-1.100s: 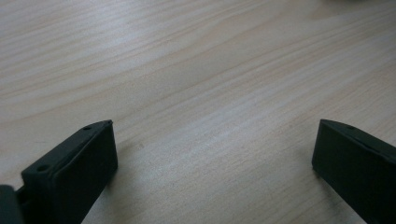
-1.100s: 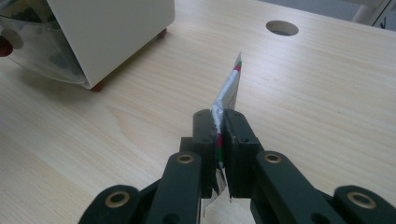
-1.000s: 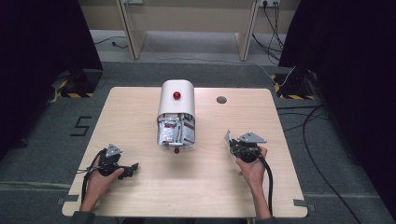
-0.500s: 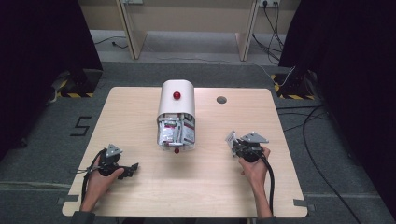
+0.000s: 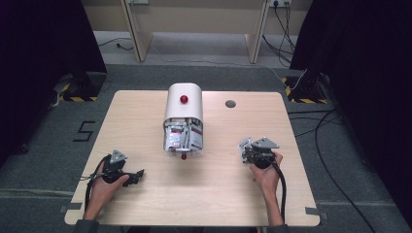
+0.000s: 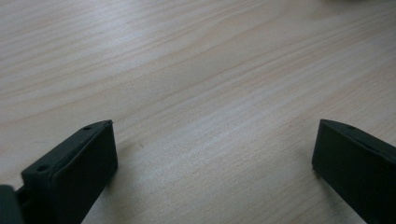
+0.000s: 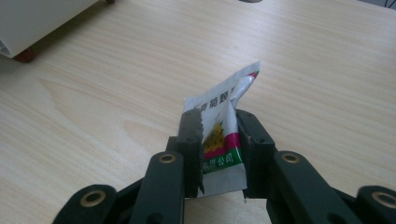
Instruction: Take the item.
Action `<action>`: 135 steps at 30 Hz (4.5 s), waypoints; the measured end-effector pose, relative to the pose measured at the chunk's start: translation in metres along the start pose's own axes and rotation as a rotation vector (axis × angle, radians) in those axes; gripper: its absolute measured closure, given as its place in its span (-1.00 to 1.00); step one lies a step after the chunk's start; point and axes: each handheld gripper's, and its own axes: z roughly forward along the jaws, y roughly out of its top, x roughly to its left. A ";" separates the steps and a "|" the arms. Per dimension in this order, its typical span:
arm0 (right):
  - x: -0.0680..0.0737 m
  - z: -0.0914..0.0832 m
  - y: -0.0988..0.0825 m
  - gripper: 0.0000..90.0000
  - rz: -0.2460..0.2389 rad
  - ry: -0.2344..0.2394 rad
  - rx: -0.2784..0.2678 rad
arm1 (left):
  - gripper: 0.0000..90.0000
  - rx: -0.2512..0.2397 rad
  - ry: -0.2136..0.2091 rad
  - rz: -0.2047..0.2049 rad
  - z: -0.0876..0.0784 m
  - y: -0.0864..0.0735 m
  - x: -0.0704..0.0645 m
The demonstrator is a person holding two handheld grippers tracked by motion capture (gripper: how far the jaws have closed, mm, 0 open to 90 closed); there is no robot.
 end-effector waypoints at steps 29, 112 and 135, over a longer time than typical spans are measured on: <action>-0.004 0.010 -0.005 0.10 0.014 -0.078 0.069 | -1.00 0.000 0.000 0.000 0.000 0.000 0.000; 0.021 -0.076 -0.057 -0.45 0.027 0.099 -0.029 | -1.00 0.000 0.000 0.000 0.000 0.000 0.000; 0.021 -0.081 -0.081 -0.59 0.058 0.079 0.009 | -1.00 0.000 0.000 0.000 0.000 0.000 0.000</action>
